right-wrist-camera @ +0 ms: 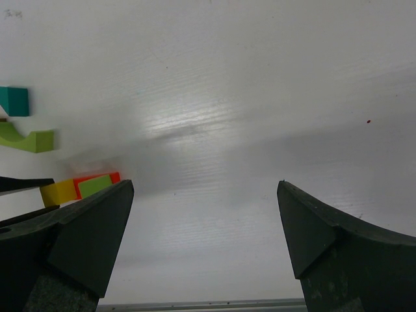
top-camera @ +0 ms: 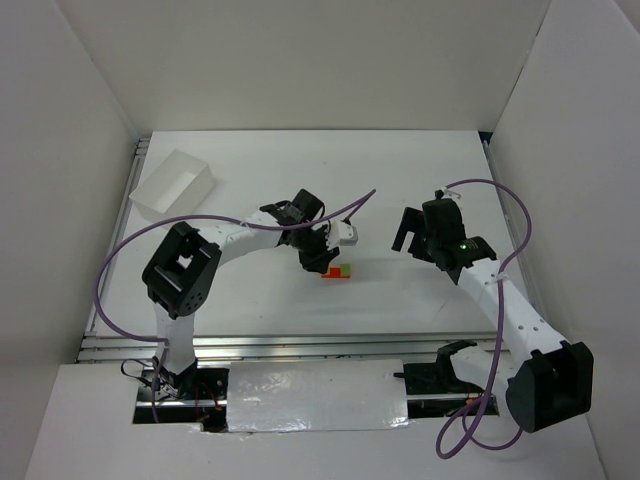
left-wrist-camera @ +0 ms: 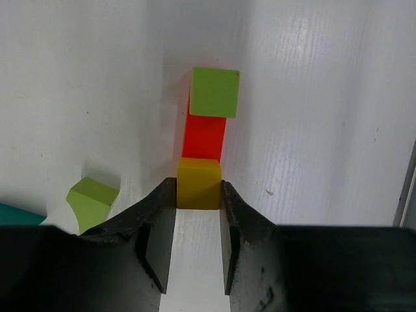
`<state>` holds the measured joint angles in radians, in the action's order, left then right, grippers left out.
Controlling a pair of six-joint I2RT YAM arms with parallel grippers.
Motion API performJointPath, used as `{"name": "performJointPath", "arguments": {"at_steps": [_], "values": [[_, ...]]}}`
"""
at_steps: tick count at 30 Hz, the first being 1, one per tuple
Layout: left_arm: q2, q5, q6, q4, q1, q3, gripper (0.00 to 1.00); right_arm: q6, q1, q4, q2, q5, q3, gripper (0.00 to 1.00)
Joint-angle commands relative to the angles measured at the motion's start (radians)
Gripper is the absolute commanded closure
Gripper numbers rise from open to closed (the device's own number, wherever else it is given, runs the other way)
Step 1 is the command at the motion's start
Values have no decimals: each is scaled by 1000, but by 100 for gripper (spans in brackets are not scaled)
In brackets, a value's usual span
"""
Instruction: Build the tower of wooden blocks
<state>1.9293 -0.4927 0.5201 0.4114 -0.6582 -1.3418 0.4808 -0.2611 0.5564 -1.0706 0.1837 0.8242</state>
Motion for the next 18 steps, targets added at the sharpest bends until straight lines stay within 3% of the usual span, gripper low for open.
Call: {"name": "performJointPath", "arguments": {"at_steps": [1,18], "values": [[8,-23,27,12,-11,-36,85,-10,5,-36,3,7,0,0],[20,6,17,1,-17,-42,73,-10,5,-33,-5,13,0,0]]}}
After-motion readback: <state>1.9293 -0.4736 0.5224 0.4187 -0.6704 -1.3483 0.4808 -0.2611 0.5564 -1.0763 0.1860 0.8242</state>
